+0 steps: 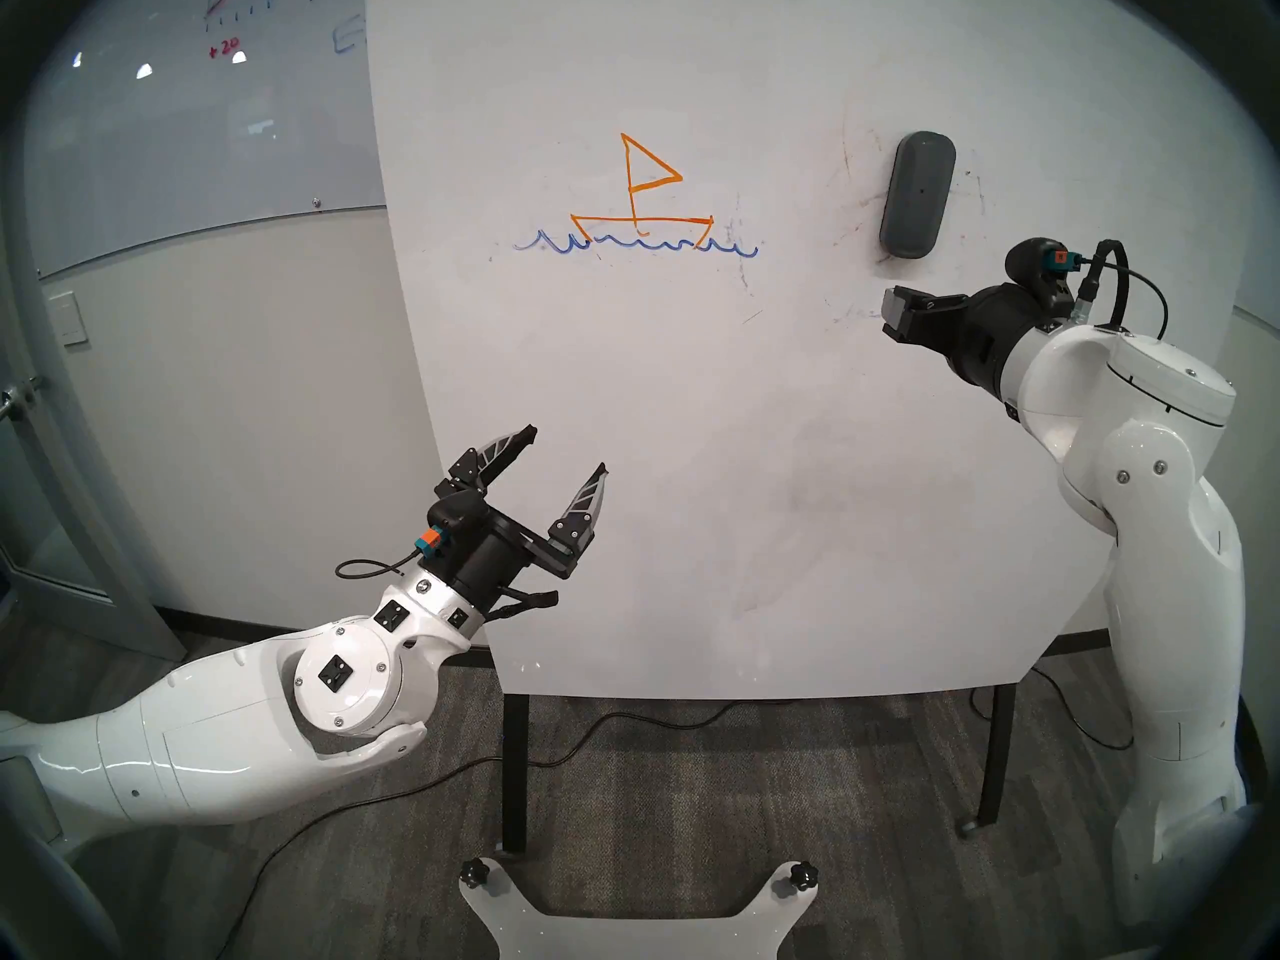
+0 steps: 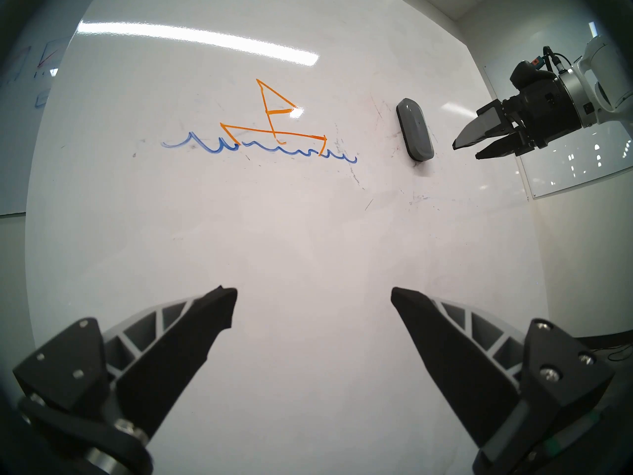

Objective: Erase all marks on the whiteboard with the eraser

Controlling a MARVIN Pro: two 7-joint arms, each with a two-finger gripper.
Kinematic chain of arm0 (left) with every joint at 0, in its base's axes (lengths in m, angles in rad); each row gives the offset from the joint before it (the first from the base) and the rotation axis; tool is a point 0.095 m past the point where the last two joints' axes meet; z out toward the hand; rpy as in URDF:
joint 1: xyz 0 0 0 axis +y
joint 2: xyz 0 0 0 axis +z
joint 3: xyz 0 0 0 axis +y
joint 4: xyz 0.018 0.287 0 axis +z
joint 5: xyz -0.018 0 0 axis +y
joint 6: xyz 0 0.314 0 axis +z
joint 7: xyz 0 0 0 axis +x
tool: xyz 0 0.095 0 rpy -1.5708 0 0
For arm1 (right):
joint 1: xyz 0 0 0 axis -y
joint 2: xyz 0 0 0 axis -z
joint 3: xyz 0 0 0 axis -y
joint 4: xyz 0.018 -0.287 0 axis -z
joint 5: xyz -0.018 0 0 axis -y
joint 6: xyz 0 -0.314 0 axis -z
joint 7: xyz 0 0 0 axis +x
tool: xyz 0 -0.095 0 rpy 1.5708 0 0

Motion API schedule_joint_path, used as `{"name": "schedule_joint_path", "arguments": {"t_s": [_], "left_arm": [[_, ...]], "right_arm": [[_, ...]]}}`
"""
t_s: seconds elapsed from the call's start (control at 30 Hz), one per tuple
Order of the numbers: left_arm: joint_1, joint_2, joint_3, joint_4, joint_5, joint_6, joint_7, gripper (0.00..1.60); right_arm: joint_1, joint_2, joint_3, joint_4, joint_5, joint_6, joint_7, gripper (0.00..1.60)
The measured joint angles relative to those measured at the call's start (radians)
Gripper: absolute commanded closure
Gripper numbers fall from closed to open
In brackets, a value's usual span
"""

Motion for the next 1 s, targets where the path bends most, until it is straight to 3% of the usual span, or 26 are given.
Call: {"name": "schedule_joint_path", "arguments": {"t_s": [1.0], "left_arm": [[-0.001,0.001,0.001,0.000,0.000,0.000,0.003,0.00]], "right_arm": [[0.129,-0.061,-0.126,0.075,-0.096,-0.053,-0.083,0.00]]}}
